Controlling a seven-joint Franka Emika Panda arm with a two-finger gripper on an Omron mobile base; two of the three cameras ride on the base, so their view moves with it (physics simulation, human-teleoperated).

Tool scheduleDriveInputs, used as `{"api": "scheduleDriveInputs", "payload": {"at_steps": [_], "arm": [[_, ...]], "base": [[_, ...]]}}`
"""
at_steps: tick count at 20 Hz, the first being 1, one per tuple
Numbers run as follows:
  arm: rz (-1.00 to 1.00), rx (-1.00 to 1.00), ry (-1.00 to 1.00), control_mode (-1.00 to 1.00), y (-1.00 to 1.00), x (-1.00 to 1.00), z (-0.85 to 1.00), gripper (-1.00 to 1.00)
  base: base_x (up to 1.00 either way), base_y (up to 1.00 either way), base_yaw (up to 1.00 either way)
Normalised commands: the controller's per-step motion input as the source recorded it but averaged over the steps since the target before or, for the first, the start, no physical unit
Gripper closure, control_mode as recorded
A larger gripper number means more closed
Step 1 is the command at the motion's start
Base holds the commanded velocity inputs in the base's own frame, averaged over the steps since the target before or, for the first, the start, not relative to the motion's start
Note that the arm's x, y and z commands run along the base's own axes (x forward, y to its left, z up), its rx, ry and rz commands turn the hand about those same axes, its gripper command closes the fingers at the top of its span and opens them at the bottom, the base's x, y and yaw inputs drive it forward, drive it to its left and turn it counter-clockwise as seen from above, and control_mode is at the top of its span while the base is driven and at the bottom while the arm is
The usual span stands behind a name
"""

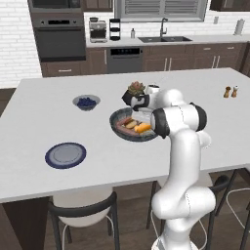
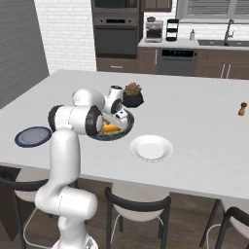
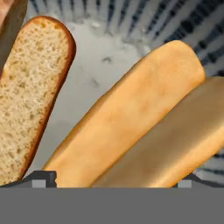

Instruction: Place one bun and one sausage from the bowl on each plate.

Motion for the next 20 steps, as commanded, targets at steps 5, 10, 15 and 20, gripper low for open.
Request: {"api": "scheduleDriveInputs", "payload": {"at_steps": [5, 10, 15, 20], "arm": [[0.00, 0.00, -0.03, -1.00, 0.00, -0.25, -0.40, 1.00], [0.00, 0.03, -0.14, -1.00, 0.00, -0.29, 0.19, 1.00], [0.00, 0.00, -0.16, -1.00, 0.00, -0.48, 0.90, 1.00], [0.00, 0.00, -0.20, -1.00, -0.12, -0.87, 0.92, 1.00]], "base": [[0.00, 0.00, 0.00], [0.00, 0.00, 0.00], [0.00, 0.00, 0.00], [0.00, 0.00, 0.00]]}}
